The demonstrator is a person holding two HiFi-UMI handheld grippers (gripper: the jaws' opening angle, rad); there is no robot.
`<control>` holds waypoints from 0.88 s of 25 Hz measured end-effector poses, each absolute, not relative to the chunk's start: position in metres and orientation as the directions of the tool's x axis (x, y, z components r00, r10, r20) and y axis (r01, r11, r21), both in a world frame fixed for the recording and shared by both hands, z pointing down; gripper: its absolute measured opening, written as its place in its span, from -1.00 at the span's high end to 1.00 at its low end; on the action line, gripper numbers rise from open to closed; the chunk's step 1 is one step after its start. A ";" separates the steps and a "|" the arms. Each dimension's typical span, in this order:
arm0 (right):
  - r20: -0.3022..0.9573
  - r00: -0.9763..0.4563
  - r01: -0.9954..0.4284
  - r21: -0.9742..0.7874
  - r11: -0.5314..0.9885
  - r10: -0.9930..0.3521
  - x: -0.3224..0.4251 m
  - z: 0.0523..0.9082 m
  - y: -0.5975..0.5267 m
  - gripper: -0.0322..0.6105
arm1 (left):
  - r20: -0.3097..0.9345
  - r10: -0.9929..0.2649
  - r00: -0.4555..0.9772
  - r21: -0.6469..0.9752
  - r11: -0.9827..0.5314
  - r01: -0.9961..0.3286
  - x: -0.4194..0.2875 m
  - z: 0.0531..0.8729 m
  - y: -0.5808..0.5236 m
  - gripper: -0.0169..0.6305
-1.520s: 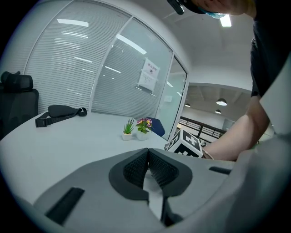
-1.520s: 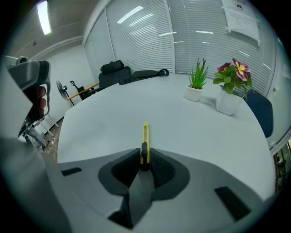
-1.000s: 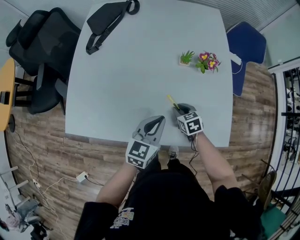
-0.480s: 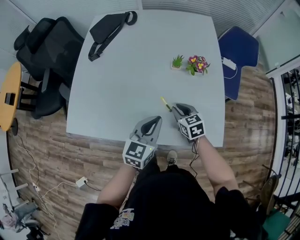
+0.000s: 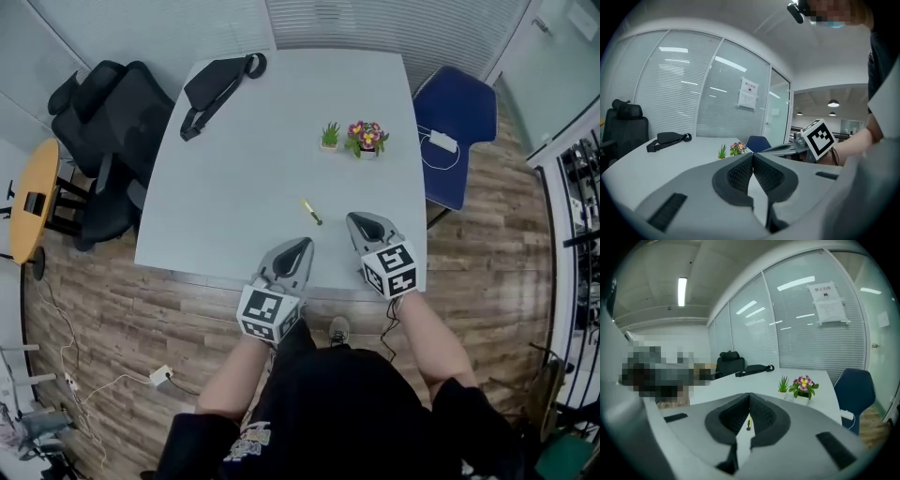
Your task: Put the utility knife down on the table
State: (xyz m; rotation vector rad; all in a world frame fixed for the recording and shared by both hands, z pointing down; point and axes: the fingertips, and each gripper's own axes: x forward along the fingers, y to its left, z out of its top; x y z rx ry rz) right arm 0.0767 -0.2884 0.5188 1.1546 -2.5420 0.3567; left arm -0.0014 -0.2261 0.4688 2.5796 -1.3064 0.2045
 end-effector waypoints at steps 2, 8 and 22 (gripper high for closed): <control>0.348 -0.634 -0.752 -0.069 0.655 -0.691 0.085 0.499 -0.277 0.89 | 0.218 -0.784 0.581 0.135 -0.565 -0.814 0.004 0.460 -0.217 0.93; 0.226 -0.671 -0.732 -0.049 0.680 -0.706 0.094 0.450 -0.246 0.89 | 0.179 -0.817 0.549 0.118 -0.536 -0.836 0.009 0.438 -0.194 0.93; 0.117 -0.621 -0.784 -0.081 0.616 -0.775 0.066 0.403 -0.204 0.89 | 0.129 -0.820 0.558 0.095 -0.550 -0.830 -0.040 0.402 -0.161 0.93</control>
